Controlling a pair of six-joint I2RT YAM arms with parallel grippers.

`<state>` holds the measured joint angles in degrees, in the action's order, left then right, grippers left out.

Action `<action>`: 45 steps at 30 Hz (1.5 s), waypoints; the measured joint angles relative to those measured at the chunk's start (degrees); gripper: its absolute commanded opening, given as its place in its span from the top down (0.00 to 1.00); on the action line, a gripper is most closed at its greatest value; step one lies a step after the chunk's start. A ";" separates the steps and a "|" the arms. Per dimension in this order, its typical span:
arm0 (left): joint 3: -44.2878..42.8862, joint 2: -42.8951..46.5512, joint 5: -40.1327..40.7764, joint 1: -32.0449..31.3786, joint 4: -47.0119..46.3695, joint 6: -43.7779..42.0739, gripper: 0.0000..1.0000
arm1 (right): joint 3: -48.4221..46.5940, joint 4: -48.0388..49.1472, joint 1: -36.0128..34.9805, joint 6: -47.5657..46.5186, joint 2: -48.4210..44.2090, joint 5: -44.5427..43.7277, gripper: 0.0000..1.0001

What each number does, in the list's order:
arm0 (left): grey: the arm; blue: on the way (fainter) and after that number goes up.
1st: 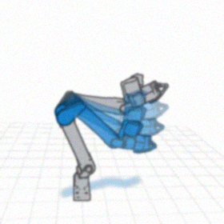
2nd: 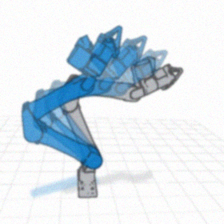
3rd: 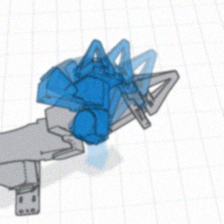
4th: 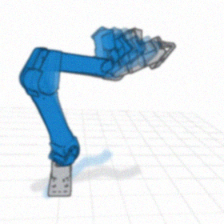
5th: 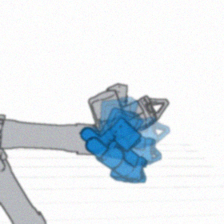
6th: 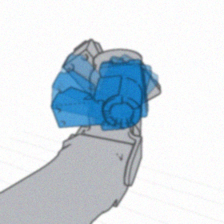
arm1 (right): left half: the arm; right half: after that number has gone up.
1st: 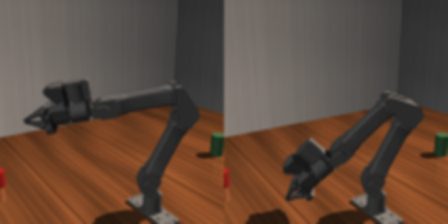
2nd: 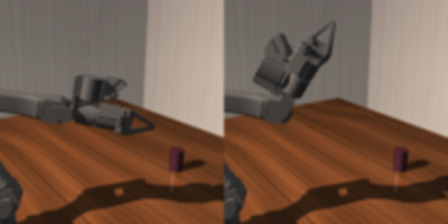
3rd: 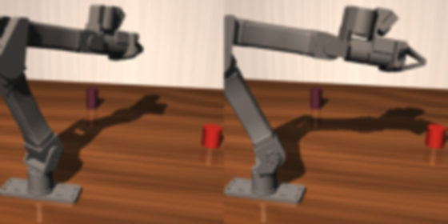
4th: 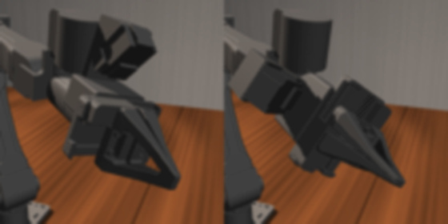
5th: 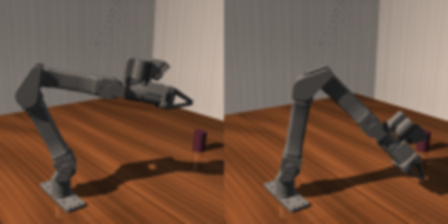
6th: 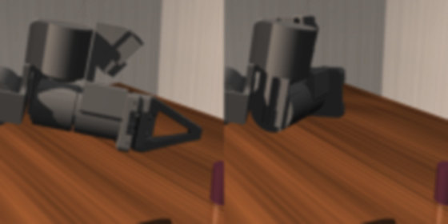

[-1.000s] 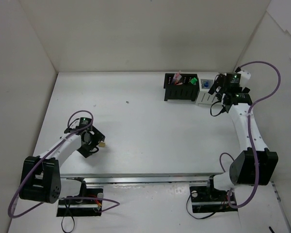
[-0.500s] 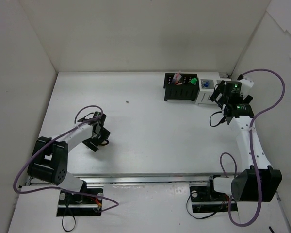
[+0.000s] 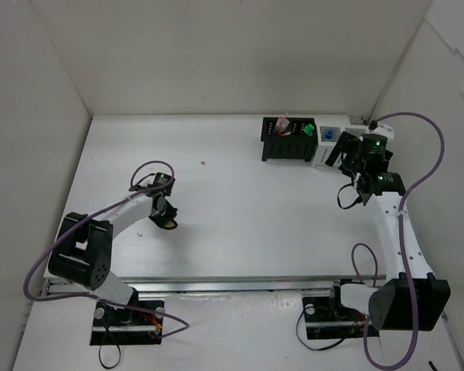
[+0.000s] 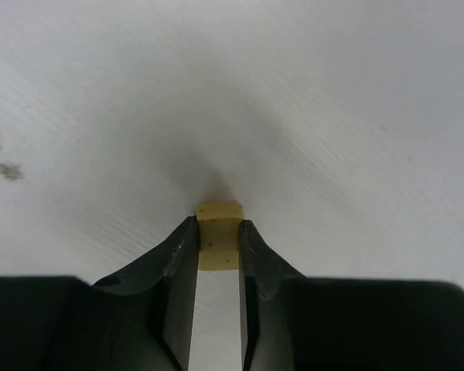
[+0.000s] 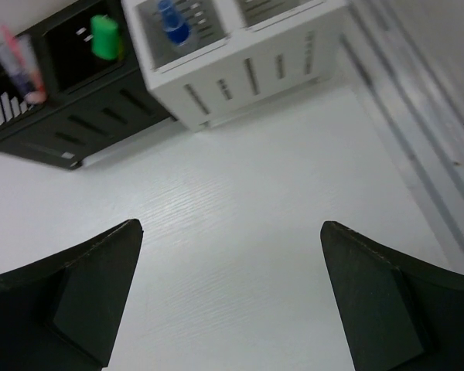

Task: Sort the stationery into containers
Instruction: Pick up the stationery from the center of the board, then place the stationery in the storage box.

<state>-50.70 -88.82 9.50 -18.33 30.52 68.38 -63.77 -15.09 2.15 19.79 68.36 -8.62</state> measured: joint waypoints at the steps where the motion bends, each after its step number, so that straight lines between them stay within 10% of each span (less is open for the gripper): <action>1: -0.04 0.04 -0.70 -0.48 -1.64 -2.23 1.00 | 0.46 0.61 0.00 -0.35 0.00 2.32 0.02; 10: -1.66 4.70 -20.94 -3.89 -20.15 -32.79 1.00 | 8.24 10.84 -6.56 -4.50 2.16 38.03 0.02; 18: -1.22 12.63 -38.88 -10.62 -32.33 -52.26 1.00 | 12.35 17.09 -16.15 -2.99 4.87 47.04 0.02; 26: -15.54 5.68 -20.72 -11.63 -22.95 -34.88 1.00 | 20.44 29.22 -32.52 0.74 6.36 38.69 0.05; 45: -7.72 12.98 -3.41 -17.27 -19.15 -6.25 1.00 | 17.79 50.73 -44.98 0.35 17.79 15.17 0.14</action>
<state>-58.41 -75.83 6.09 -35.59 11.38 62.13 -45.98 35.64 -42.83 20.14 86.15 6.55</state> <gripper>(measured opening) 0.179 0.882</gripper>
